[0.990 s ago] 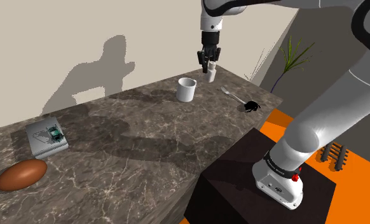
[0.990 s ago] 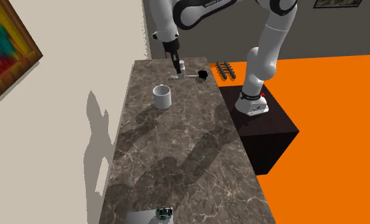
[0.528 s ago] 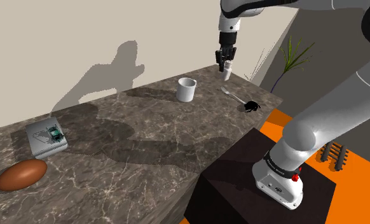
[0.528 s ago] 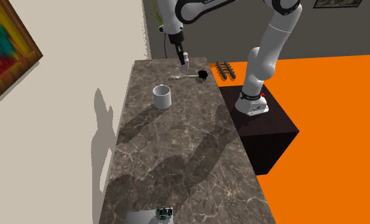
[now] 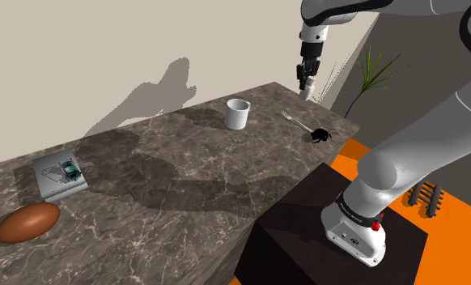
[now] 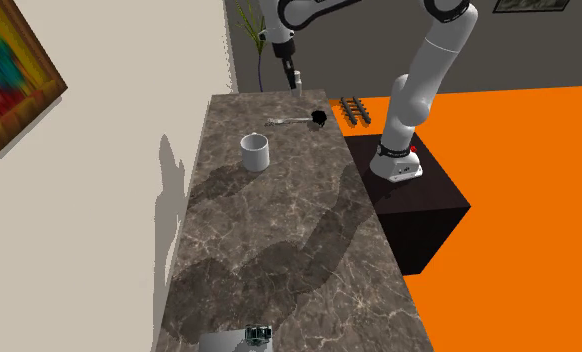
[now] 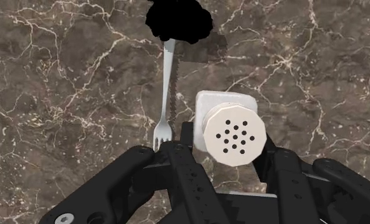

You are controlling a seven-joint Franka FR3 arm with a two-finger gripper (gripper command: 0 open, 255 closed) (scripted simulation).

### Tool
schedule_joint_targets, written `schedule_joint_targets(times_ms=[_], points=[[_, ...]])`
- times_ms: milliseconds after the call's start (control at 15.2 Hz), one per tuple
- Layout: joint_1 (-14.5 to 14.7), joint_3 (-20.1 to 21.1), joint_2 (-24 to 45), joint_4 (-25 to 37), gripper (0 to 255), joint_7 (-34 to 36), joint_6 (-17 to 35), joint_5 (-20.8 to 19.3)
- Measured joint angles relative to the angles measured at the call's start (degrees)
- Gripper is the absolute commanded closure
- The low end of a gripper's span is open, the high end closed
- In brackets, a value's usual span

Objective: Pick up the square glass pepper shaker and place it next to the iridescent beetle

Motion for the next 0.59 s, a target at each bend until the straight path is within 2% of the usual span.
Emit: schedule_joint_targets(times_ms=[594], points=[[-5.66,-7.59,2.50,2.95,255,-12.22,1.00,-3.70]])
